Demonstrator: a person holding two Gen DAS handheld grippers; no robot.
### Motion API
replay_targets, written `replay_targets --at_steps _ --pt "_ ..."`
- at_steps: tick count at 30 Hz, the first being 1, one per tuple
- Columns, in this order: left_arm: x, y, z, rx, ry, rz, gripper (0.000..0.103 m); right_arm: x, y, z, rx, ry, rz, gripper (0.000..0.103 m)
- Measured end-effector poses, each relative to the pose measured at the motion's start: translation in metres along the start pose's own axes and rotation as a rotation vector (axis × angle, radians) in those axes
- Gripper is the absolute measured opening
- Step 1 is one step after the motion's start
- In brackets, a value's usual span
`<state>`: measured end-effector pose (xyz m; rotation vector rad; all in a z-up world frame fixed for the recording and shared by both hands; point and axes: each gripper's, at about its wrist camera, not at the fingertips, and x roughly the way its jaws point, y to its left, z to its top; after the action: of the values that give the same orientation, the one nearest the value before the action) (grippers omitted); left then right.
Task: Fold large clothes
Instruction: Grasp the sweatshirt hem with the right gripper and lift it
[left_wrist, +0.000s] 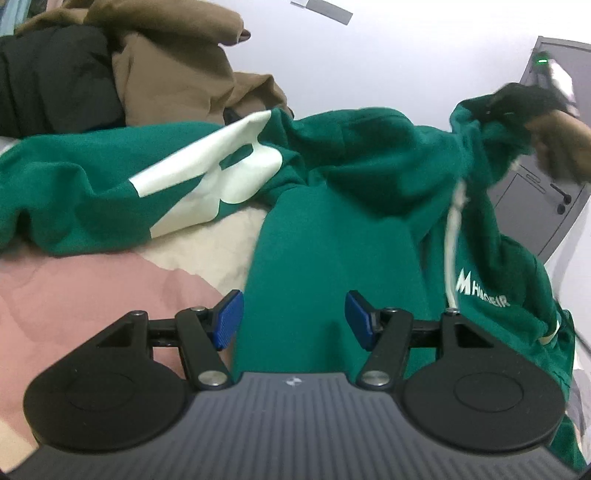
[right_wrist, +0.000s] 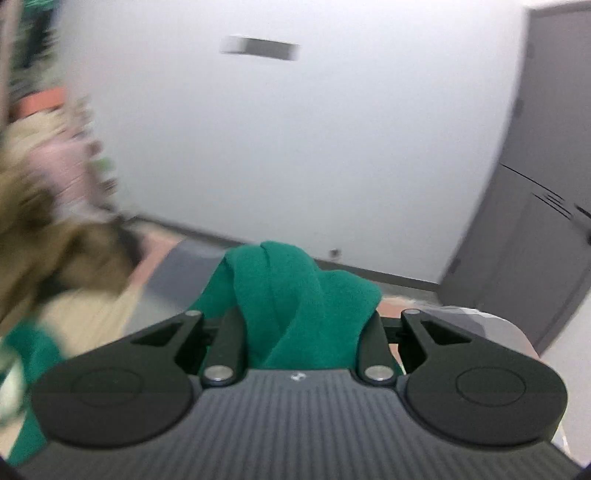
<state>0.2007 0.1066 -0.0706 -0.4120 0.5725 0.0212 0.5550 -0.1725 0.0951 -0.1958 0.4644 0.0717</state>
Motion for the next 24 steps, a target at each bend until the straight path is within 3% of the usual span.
replay_targets --at_steps 5,9,12,18,24 --pt "0.023 0.005 -0.004 0.009 -0.011 -0.020 0.066 0.110 -0.029 0.002 0.195 0.071 -0.091 0.023" --pt "0.041 0.015 -0.006 -0.037 0.001 -0.051 0.066 0.181 -0.038 -0.043 0.214 0.131 -0.100 0.027" --pt "0.048 0.023 -0.005 -0.084 0.014 -0.072 0.066 0.213 -0.045 -0.081 0.243 0.154 -0.088 0.033" --pt "0.052 0.026 -0.005 -0.093 0.021 -0.081 0.066 0.214 -0.054 -0.098 0.320 0.092 -0.060 0.081" --pt "0.042 0.016 -0.006 -0.045 0.003 -0.058 0.066 0.151 -0.064 -0.099 0.332 0.071 -0.022 0.082"
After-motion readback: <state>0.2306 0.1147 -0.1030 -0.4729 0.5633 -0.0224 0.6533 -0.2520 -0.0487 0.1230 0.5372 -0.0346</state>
